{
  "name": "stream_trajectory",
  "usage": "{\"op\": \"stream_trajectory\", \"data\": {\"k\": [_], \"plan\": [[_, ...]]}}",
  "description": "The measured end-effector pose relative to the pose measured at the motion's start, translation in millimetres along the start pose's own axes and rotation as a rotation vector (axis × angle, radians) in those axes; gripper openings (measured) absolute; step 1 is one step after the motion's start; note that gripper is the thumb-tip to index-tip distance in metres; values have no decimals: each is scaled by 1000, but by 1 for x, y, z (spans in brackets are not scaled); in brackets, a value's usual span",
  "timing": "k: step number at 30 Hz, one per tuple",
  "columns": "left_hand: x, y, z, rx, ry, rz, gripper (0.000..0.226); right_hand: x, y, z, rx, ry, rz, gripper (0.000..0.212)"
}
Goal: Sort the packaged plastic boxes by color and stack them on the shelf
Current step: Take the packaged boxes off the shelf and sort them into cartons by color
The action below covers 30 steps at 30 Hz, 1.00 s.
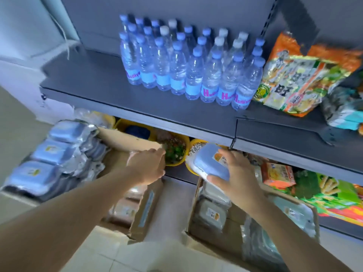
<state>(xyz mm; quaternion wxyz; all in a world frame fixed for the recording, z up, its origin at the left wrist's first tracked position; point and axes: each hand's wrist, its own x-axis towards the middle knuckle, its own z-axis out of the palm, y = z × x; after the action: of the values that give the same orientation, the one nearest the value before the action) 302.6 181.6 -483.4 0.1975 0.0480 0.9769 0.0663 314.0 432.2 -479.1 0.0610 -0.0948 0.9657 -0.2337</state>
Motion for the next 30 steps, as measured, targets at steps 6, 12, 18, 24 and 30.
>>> {"op": "stream_trajectory", "data": {"k": [6, 12, 18, 24, 30], "plan": [[-71, -106, -38, -104, 60, -165, 58, 21, -110, 8, -45, -31, -186, 75], [-115, -232, -50, -213, 110, -340, 61, 48, -222, 55, -72, -89, -266, 67], [-116, -383, -37, -270, 15, -419, 61, 84, -330, 141, -60, -141, -254, 63], [-98, -487, -2, -348, -90, -443, 65, 125, -401, 233, -43, -130, -179, 66], [-50, -518, 29, -481, -95, -406, 69, 197, -433, 294, -170, -52, -199, 65]]}}
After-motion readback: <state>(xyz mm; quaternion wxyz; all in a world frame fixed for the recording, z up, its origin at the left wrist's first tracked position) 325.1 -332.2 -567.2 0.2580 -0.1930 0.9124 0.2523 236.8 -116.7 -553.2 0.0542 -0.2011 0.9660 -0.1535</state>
